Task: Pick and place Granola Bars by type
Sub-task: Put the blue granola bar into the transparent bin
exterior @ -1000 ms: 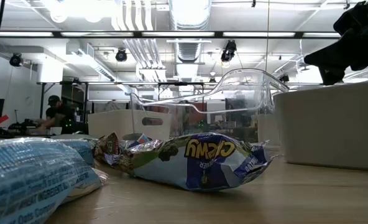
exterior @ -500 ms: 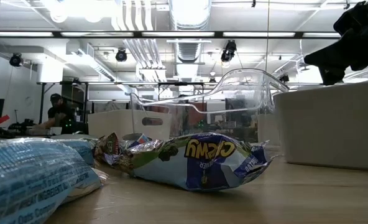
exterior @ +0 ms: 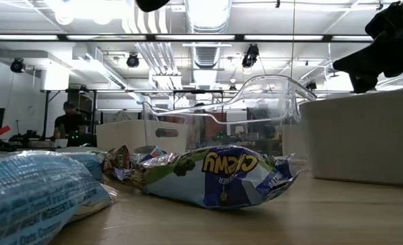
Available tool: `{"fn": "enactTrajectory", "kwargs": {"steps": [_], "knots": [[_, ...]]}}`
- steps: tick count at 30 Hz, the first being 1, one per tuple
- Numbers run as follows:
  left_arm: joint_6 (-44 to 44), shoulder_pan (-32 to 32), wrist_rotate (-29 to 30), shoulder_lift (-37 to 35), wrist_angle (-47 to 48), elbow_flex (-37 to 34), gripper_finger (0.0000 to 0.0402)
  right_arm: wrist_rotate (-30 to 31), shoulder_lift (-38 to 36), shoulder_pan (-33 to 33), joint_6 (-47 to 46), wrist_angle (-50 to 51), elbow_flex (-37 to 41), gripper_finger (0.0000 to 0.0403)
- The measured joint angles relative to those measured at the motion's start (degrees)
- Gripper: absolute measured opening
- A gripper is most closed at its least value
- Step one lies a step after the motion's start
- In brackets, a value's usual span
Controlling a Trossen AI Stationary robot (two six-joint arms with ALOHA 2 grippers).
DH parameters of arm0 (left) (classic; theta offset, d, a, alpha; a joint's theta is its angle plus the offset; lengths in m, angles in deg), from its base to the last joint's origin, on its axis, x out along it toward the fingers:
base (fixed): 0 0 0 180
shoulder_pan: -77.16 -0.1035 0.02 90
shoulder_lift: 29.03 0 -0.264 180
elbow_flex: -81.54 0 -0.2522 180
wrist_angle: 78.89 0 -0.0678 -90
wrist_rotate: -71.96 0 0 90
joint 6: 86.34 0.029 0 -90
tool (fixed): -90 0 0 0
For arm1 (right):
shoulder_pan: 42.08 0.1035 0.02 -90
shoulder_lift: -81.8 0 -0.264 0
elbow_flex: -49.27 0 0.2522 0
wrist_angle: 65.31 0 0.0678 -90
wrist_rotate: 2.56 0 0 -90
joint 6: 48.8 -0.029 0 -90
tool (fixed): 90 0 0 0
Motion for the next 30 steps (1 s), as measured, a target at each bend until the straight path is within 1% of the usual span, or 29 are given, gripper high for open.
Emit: {"fn": "enactTrajectory", "kwargs": {"steps": [4,8,13,20,30], "knots": [[0.6,0.0,2.5,-1.9,-1.1,-2.8,0.0,0.1,0.0,0.0,0.0,0.0,0.0,0.0013],[3.5,-0.2,5.0,-3.4,-1.2,-5.3,0.0,0.1,0.0,0.0,0.0,0.0,0.0,0.0013],[4.1,-0.7,5.1,-5.0,-1.2,-8.2,0.0,0.1,0.0,0.0,0.0,0.0,0.0,0.0013],[7.6,-1.7,5.2,-7.1,-2.6,-11.4,0.0,0.0,0.0,0.0,0.0,0.0,0.0,0.0013],[8.8,-1.9,5.0,-8.4,-2.5,-12.1,0.0,0.0,0.0,0.0,0.0,0.0,0.0,0.0013]]}}
